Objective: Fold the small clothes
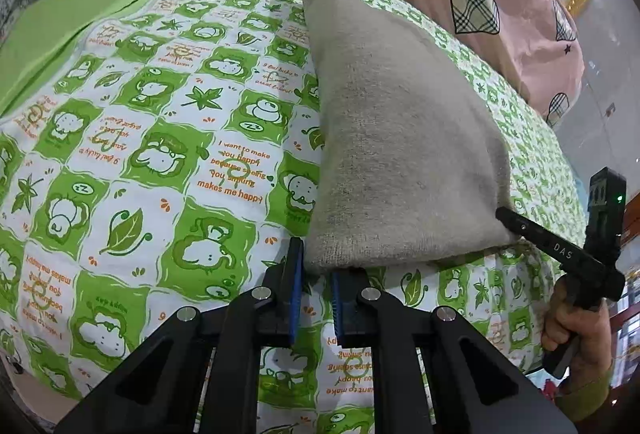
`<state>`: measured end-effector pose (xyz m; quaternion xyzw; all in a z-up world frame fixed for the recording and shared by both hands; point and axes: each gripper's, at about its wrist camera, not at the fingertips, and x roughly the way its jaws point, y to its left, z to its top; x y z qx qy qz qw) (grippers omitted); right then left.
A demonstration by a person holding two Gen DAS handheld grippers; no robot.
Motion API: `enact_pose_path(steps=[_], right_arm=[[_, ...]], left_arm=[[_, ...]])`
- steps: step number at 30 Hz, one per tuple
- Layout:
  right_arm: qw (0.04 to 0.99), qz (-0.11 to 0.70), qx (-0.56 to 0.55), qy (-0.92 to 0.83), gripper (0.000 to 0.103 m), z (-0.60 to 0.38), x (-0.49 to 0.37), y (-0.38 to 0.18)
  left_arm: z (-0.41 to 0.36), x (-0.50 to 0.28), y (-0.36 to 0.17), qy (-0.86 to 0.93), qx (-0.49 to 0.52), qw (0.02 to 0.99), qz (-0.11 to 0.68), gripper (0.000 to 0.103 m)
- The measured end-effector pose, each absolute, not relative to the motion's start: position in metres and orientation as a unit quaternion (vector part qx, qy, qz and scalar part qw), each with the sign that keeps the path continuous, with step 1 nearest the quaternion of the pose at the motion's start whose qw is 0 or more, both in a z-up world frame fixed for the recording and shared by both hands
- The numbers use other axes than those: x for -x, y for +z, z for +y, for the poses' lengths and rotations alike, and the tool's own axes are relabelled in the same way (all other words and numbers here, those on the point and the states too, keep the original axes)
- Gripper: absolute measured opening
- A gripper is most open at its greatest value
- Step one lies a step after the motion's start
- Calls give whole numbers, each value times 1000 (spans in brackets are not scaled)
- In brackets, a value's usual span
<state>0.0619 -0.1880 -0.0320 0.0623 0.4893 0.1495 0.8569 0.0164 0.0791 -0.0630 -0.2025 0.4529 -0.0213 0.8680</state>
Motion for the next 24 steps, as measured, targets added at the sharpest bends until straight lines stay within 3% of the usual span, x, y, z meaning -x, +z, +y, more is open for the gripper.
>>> enact_pose_path(steps=[3,7,16,24], right_arm=[[856,491,-68,148,8,-189,-61,-33],[853,497,-78,138,24,-194,-61,-34],[856,493,-113,107,30,-211,-55,-5],[876,433,-140,161,30,-178,-104,37]], left_arm=[[77,-16,-63,-24,200,867,455,12],[74,-9,-52,-40,177,872,456,12],[98,4,-9,-87,173,892,409,18],[88,-68,18,-125,169,901,379,21]])
